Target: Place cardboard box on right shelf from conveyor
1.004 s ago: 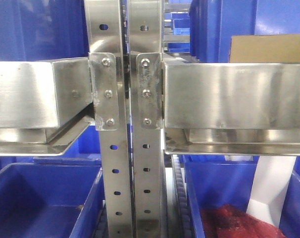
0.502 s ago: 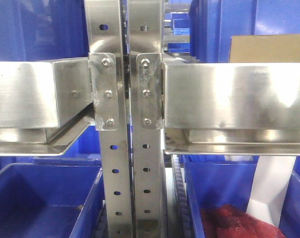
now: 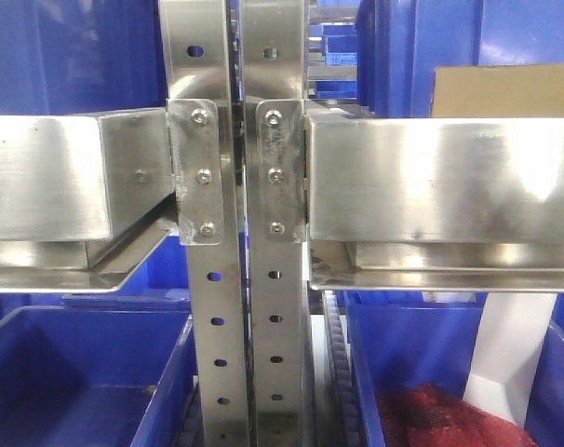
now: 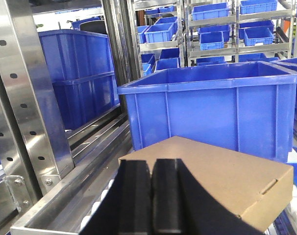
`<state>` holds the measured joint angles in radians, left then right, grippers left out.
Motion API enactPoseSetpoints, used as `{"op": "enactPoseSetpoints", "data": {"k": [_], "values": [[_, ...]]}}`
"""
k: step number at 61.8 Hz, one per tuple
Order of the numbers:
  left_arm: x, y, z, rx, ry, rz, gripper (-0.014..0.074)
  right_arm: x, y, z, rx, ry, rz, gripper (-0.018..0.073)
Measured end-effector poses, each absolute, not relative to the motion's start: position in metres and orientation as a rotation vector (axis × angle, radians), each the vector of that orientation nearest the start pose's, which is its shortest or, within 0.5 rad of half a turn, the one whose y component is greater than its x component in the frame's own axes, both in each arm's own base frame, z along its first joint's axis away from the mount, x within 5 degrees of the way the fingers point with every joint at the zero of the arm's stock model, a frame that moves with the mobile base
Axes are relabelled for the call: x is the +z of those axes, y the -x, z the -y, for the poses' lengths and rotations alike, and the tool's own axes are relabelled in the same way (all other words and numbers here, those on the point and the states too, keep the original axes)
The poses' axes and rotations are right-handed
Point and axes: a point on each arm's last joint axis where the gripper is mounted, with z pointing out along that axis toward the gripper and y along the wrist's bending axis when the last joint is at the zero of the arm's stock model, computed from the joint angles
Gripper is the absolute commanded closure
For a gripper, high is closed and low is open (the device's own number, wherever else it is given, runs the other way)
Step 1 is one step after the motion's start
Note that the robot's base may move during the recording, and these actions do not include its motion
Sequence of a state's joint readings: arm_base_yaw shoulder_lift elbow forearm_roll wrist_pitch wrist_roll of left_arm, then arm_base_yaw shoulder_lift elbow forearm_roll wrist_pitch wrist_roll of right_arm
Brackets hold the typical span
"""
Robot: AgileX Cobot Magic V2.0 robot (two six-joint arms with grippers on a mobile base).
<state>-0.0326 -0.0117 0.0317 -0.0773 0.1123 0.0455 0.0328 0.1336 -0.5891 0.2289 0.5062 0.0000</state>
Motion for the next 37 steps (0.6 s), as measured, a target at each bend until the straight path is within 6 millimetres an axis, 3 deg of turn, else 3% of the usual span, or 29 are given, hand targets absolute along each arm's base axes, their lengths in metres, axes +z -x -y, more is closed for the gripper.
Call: {"op": "enactPoseSetpoints", "data": {"k": [10, 23, 37], "values": [[0.193, -0.057, 0.003, -0.056, -0.008, -1.616, 0.0713, 0.350, -0.019, -0.010, 0.255, -0.037, -1.532, 0.0503], [0.193, -0.057, 0.003, -0.056, -0.008, -1.616, 0.0713, 0.332, -0.032, -0.002, 0.071, -0.075, -1.524, 0.0503], [0.193, -0.057, 0.003, -0.056, -0.008, -1.616, 0.0713, 0.284, -0.040, 0.004, -0.028, -0.152, -1.477, 0.0503]]}}
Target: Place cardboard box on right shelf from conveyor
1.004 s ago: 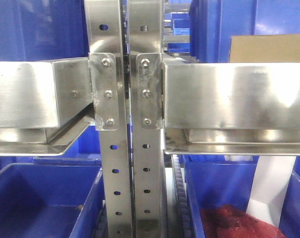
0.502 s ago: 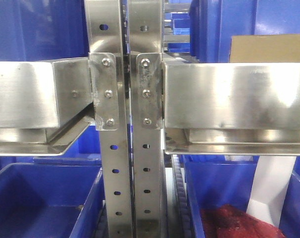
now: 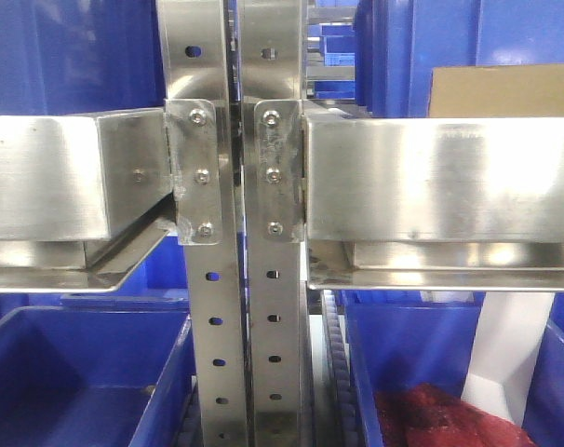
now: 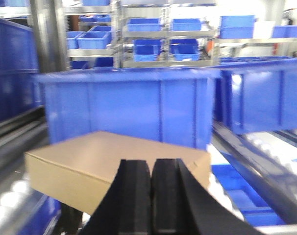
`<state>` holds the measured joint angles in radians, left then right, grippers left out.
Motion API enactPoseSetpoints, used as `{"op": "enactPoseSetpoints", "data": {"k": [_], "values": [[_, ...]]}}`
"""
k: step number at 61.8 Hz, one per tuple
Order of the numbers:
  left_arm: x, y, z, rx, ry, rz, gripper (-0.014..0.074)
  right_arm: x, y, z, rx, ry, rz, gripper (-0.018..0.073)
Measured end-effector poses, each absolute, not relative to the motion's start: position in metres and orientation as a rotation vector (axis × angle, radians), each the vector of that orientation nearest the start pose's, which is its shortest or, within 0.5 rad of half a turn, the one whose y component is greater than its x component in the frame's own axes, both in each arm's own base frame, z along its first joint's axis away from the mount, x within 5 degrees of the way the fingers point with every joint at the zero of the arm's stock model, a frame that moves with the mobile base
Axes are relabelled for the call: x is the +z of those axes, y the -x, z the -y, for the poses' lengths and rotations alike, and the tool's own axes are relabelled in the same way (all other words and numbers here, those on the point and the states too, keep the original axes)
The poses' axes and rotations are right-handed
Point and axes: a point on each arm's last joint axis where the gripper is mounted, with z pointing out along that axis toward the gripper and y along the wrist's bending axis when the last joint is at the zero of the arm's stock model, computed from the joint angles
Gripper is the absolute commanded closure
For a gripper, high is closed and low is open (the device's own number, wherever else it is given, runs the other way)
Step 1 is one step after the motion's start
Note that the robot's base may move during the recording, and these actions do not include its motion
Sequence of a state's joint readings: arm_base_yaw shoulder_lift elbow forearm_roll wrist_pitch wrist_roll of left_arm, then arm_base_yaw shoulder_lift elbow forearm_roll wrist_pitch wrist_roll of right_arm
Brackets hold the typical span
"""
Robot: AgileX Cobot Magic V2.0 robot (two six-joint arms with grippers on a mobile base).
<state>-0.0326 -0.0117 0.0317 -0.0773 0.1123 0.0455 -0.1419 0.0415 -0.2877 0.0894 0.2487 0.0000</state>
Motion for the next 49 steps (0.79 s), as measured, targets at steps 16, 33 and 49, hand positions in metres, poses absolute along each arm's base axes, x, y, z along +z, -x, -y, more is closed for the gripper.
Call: {"op": "enactPoseSetpoints", "data": {"k": [16, 33, 49], "values": [[0.193, -0.057, 0.003, -0.056, -0.008, -1.616, 0.0713, 0.212, -0.054, 0.007, -0.039, -0.171, -1.551, 0.0503], [0.193, -0.057, 0.003, -0.056, -0.008, -1.616, 0.0713, 0.200, -0.056, 0.008, -0.044, -0.174, -1.535, 0.0503], [0.193, -0.057, 0.003, -0.056, -0.008, -1.616, 0.0712, 0.200, -0.056, 0.008, -0.044, -0.174, -1.533, 0.0503]]}}
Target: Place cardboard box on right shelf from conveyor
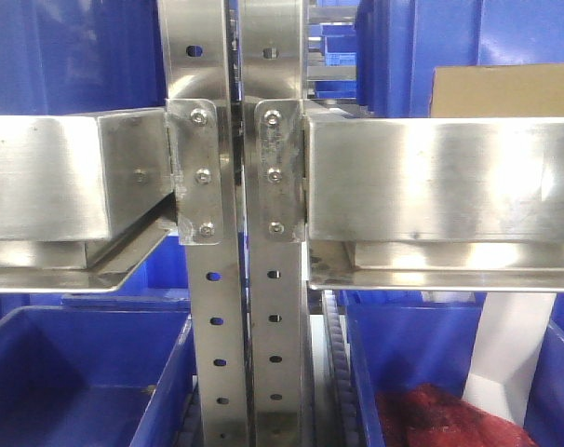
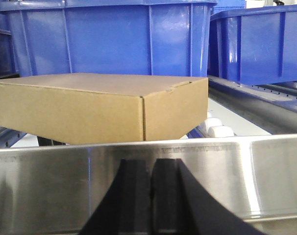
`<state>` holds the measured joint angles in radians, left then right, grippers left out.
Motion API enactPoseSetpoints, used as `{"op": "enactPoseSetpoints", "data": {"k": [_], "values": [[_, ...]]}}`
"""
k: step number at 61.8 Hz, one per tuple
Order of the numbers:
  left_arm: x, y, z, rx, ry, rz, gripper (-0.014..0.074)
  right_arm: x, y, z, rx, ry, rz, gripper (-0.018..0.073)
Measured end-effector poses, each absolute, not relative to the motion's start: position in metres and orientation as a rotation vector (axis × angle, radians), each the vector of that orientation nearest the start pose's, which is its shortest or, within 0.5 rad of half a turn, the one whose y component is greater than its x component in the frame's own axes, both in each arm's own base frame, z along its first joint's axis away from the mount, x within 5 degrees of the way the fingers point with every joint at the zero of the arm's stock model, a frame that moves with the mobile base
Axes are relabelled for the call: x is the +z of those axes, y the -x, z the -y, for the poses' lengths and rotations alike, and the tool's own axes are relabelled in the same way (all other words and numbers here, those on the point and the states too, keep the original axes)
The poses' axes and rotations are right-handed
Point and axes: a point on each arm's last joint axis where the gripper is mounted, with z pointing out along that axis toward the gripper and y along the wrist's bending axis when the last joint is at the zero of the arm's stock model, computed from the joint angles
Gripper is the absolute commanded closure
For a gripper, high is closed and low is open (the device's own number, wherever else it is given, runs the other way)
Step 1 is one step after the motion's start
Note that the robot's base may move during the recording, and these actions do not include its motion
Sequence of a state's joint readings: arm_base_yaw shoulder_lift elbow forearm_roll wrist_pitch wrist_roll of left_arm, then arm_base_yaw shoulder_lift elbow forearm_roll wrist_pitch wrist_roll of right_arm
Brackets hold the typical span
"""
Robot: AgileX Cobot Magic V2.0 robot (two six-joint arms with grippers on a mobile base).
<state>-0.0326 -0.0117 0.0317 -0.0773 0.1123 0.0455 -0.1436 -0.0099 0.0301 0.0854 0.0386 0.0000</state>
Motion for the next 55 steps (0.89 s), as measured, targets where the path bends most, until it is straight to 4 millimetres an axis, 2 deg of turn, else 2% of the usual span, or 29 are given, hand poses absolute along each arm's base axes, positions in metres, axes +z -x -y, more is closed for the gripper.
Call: {"op": "enactPoseSetpoints", "data": {"k": [55], "values": [[0.1929, -0.0567, 0.0026, -0.056, -0.008, -1.616, 0.0713, 0.2002, -0.0564, 0.0079, -0.044, -0.173, -1.531, 0.0503]]}}
